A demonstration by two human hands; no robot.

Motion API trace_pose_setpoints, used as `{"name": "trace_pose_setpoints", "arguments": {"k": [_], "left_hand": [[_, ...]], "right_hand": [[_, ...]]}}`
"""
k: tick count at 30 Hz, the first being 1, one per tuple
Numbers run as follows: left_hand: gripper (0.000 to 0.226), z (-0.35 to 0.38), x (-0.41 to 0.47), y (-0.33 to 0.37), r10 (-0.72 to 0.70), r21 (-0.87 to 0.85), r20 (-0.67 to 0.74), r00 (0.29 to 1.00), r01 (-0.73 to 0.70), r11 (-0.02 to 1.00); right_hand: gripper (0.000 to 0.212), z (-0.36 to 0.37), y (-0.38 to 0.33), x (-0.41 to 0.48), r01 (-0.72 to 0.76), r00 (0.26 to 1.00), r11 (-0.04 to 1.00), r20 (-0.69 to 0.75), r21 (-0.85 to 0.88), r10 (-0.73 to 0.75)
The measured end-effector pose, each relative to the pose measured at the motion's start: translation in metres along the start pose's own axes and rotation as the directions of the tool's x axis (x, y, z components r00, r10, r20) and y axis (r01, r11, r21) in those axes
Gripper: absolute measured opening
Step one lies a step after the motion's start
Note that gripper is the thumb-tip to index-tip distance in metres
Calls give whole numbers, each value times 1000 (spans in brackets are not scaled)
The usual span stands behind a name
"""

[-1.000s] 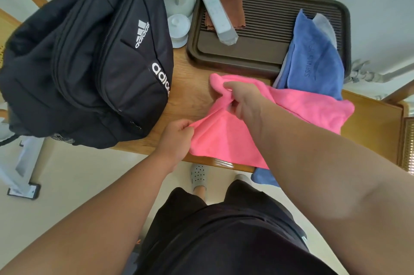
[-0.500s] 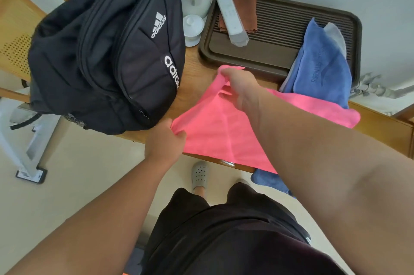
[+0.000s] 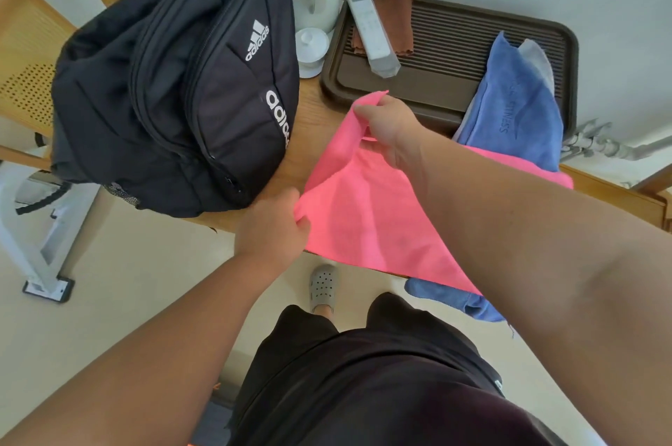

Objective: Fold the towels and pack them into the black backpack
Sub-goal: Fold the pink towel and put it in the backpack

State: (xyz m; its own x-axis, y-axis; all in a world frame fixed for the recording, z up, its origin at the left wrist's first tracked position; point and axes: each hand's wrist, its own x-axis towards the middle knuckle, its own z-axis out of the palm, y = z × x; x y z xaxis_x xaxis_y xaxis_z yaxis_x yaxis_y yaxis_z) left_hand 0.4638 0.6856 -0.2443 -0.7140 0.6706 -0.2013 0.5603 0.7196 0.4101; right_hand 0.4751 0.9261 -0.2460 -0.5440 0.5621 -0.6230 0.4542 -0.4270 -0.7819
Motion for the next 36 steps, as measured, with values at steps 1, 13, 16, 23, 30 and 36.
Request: {"name": "trace_pose_setpoints", "arguments": {"k": [1, 13, 16, 23, 30, 36], "left_hand": [[39, 5, -2, 7, 41, -23, 40, 998, -40, 999], [12, 74, -12, 102, 203, -164, 522, 829, -136, 977], [15, 90, -11, 122, 216, -192, 505, 836, -135, 972], [27, 130, -11, 152, 149, -102, 523, 839, -112, 988], [32, 147, -15, 155, 108, -77, 545, 831, -79, 994], [40, 144, -16, 149, 83, -219, 615, 784, 68, 973]], "right_hand": [[18, -9, 4, 1, 2, 999, 1000, -40, -13, -3], [23, -125, 28, -24, 45, 981, 996, -183, -82, -60], [25, -151, 34, -27, 72, 966, 987, -235, -146, -106], [69, -190, 54, -27, 75, 947, 858, -233, -507, -220], [40, -197, 62, -32, 127, 969, 693, -61, -710, -240], [32, -202, 64, -39, 85, 964, 513, -60, -854, -260]]}}
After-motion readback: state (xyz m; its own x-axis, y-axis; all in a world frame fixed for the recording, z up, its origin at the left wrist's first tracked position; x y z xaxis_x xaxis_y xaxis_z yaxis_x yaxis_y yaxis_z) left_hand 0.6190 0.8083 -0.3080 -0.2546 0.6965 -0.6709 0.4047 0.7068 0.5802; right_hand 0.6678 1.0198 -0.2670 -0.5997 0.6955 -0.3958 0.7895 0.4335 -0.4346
